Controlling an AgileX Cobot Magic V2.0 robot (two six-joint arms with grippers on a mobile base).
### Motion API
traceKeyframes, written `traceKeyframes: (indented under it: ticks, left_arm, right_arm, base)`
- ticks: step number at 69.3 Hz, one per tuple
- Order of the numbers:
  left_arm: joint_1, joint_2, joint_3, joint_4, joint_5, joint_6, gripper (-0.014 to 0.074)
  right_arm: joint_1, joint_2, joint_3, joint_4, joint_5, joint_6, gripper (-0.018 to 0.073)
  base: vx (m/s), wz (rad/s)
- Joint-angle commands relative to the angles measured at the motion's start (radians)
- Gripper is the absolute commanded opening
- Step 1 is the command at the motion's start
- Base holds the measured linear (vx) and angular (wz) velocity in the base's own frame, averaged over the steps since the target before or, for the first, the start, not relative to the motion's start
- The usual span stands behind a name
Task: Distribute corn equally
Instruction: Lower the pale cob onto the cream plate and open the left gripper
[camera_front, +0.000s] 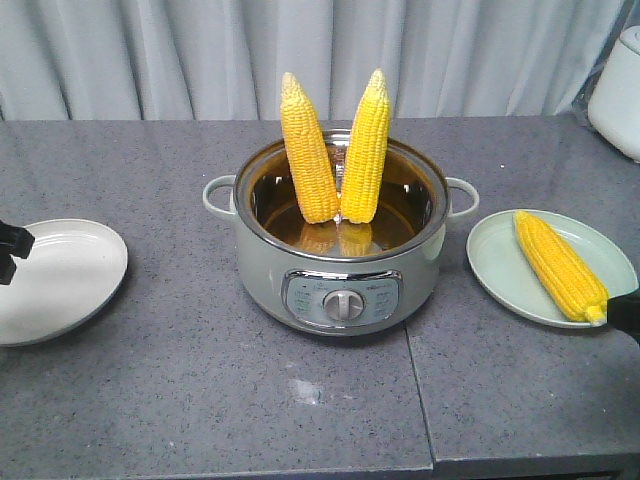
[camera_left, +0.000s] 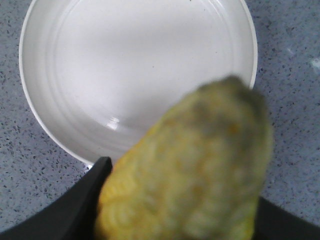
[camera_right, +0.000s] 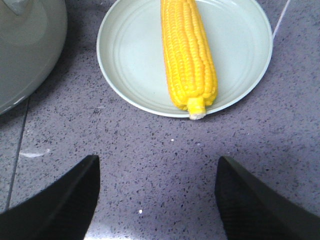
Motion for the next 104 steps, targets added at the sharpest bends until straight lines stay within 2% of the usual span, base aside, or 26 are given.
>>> traceKeyframes:
  ticks: [1,33,56,64,77,90,104]
  left_arm:
    - [0.001,-0.028,-0.025,-0.011,-0.032,-0.008,0.0102]
    - [0.001,-0.027,-0.025,-0.011,-0.065,-0.007,0.0102]
    - [0.001,-0.027,-0.029,-0.019,-0.033,-0.005,0.0102]
    - [0.001,0.0,-0.098,-0.019,-0.014,-0.005,0.0102]
    - [0.001,0.12,-0.301,-0.023,0.124,-0.006,0.0102]
    - [0.001,0.218,-0.404,-0.048,0.123,-0.009,0.0102]
    - [0.001,0.282,-0.417,-0.046,0.124,-0.006,0.0102]
  right_arm:
    - [-0.003,-0.01,-0.026,0.023,-0.034,-0.006,0.0431]
    - [-0.003,-0.01,-0.026,0.023,-0.028,-0.006,0.0431]
    - [-0.003,-0.01,-0.026,0.023,-0.027,-0.006,0.0431]
    - [-0.003,-0.01,-0.026,0.023,-0.026,-0.006,0.0431]
    - [-0.003,-0.01,-0.026,0.023,-0.026,-0.006,0.0431]
    - [-0.003,-0.01,-0.026,0.024,-0.026,-0.006,0.0431]
    - [-0.003,-0.01,-0.026,0.027,-0.026,-0.006,0.0431]
  base:
    - [0.0,0.0]
    - [0.0,0.0]
    - [0.0,0.0]
    - [0.0,0.0]
    - [0.0,0.0]
    - [0.0,0.0]
    - [0.0,0.0]
